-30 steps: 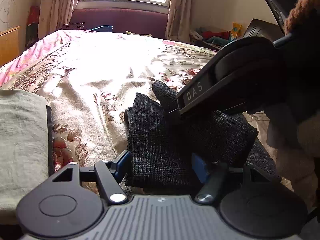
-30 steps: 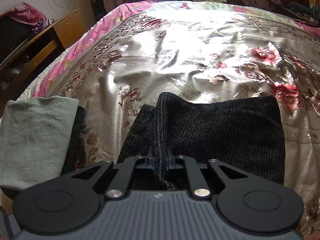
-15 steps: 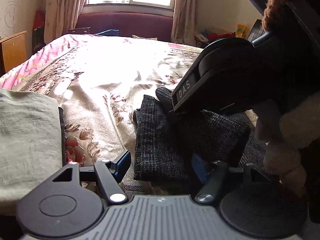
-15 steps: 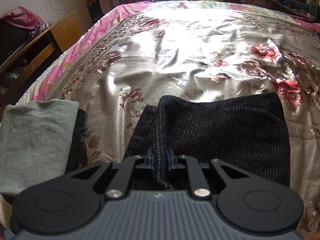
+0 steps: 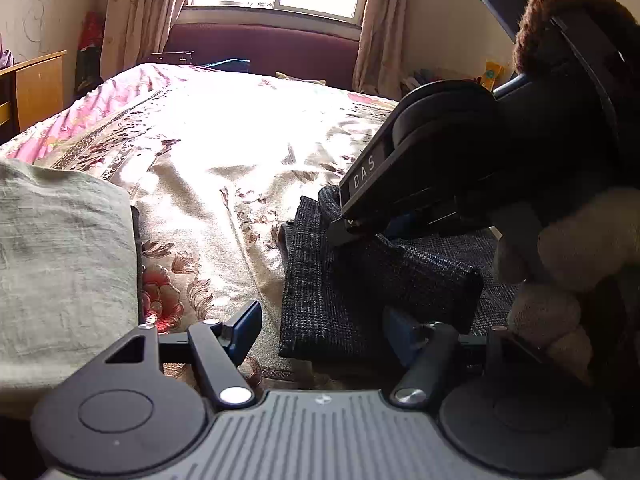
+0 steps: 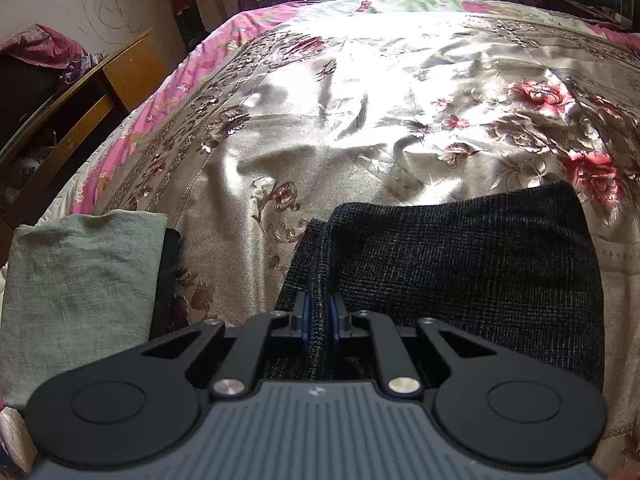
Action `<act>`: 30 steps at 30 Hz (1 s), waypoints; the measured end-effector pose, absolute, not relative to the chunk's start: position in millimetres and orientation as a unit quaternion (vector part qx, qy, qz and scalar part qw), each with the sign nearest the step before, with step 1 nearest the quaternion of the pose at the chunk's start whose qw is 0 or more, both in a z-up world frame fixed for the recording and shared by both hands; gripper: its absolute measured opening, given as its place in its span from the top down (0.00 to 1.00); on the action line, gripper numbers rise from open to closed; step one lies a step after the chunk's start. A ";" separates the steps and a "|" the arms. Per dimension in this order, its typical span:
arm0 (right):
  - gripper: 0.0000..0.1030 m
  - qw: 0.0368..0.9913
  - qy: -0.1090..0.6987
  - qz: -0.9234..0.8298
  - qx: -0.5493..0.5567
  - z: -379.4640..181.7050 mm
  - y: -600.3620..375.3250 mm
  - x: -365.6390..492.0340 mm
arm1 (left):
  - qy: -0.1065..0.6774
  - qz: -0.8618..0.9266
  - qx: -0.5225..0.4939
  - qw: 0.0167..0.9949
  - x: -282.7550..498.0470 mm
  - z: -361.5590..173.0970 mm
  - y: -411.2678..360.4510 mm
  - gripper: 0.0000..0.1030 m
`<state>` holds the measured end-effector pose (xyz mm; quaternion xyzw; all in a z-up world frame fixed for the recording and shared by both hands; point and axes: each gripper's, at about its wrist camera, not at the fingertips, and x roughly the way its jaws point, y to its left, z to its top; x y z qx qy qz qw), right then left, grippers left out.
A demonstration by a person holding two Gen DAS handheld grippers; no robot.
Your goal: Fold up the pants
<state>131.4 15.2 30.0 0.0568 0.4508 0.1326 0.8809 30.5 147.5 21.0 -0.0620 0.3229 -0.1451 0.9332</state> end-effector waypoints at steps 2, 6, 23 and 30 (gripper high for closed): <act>0.92 0.880 0.451 0.139 0.048 32.0 12.9 131.2 | 0.312 -0.148 -0.058 0.937 26.7 23.9 146.7 0.24; 0.93 0.873 0.460 0.151 0.069 38.6 -0.2 134.3 | 0.301 -0.187 -0.078 0.932 10.1 38.5 148.2 0.24; 0.92 0.837 0.506 0.205 0.040 53.0 -1.3 147.5 | 0.268 -0.219 -0.031 0.938 0.3 46.9 96.7 0.21; 0.92 0.836 0.505 0.203 0.073 56.3 -8.3 150.4 | 0.257 -0.188 -0.061 0.946 6.5 42.2 101.2 0.38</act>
